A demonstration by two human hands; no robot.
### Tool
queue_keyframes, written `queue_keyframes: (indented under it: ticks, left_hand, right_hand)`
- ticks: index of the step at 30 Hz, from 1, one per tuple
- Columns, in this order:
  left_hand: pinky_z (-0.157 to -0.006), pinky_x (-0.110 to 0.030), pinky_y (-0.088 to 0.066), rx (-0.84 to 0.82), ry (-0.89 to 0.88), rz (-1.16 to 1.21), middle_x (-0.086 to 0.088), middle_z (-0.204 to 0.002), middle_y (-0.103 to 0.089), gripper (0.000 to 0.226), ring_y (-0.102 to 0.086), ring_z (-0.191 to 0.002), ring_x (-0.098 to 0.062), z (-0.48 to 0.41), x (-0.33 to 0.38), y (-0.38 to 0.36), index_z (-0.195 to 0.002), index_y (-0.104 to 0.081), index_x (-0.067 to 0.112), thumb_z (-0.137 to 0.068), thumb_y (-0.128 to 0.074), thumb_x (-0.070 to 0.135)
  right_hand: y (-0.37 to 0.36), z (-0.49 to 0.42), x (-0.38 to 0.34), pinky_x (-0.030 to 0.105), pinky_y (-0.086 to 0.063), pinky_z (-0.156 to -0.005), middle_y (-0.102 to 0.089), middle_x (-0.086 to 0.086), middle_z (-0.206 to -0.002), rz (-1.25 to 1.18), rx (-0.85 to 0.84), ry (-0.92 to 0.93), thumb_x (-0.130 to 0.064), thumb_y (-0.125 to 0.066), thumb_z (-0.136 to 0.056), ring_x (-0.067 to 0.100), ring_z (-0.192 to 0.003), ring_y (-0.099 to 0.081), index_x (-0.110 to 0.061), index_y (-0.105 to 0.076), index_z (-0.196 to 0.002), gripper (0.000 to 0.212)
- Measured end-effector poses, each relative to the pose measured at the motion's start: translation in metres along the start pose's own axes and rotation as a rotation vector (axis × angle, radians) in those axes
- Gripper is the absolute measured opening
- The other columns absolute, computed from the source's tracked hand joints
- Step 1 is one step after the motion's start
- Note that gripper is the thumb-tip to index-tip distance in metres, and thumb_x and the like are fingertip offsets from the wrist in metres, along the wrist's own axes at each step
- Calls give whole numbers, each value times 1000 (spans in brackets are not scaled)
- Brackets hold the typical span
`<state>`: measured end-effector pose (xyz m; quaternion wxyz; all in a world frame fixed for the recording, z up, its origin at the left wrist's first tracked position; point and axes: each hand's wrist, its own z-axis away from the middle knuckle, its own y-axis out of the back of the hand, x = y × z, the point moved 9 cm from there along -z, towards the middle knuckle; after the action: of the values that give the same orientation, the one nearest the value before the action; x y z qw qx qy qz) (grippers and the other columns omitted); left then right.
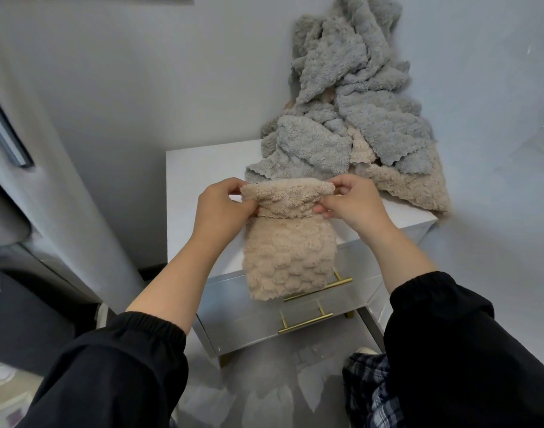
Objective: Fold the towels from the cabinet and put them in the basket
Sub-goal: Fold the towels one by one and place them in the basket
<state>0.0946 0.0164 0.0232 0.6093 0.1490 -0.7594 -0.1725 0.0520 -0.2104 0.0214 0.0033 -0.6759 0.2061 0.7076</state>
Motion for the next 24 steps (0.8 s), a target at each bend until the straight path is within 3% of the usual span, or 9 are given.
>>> queue_keyframes:
  ticks: [3, 6, 8, 12, 14, 18, 22, 24]
  left_hand:
    - [-62, -5, -42, 11, -35, -22, 17, -87, -65, 8, -60, -61, 10, 1, 3, 0, -86, -68, 24, -84, -66, 16]
    - [-58, -1, -39, 0, -40, -59, 17, -87, -63, 9, -58, -61, 13, 3, 1, -2, -85, -66, 23, -85, -66, 14]
    - [-55, -4, -39, -24, -40, -109, 15, -86, -63, 12, -59, -64, 8, 5, 2, -4, -84, -65, 22, -83, -64, 10]
    - [-56, -16, -39, -99, -53, -234, 15, -76, -62, 12, -57, -64, 2, 7, 6, -4, -83, -65, 22, -81, -63, 10]
    - [-60, -16, -40, -148, -84, -298, 17, -76, -59, 14, -55, -68, 0, 9, 8, -5, -85, -65, 22, -80, -64, 9]
    - [-74, -29, -46, -254, -151, -386, 10, -92, -61, 13, -58, -81, -13, 12, 9, -8, -87, -65, 19, -78, -68, 10]
    - [-81, -32, -47, -351, -206, -466, 6, -102, -59, 19, -56, -86, -14, 16, 10, -12, -90, -62, 23, -77, -68, 11]
    - [-83, -30, -46, -417, -203, -499, 6, -106, -56, 18, -55, -91, -13, 19, 9, -17, -91, -61, 24, -78, -65, 13]
  right_hand:
    - [3, -2, -2, 33, -60, -71, -68, 3, -84, 58, 42, 61, 6, -62, -84, 10, -65, -70, -18, -59, -81, 24]
    - [5, -2, -3, 41, -57, -80, -70, 2, -91, 169, 68, 107, 5, -66, -80, 17, -77, -71, -24, -61, -78, 30]
    - [6, -1, -6, 33, -55, -79, -71, 2, -96, 309, 58, 132, 3, -69, -78, 19, -82, -68, -25, -62, -78, 29]
    - [6, 2, -7, 3, -42, -64, -67, -6, -93, 417, -14, 160, 4, -68, -77, 9, -75, -61, -19, -65, -83, 24]
    - [4, 3, -7, 0, -40, -59, -66, -6, -96, 473, -59, 163, 4, -69, -76, 7, -75, -60, -16, -66, -83, 21]
    - [0, 9, -6, 21, -50, -80, -67, -4, -111, 542, -145, 176, 4, -67, -75, 10, -97, -63, -23, -62, -74, 28]
    - [-1, 15, -6, 29, -50, -88, -64, -6, -112, 600, -196, 197, 4, -67, -72, 15, -103, -64, -25, -62, -73, 29]
    - [-5, 16, -2, 31, -48, -89, -64, -4, -116, 655, -247, 192, -5, -71, -73, 17, -103, -63, -25, -62, -75, 22]
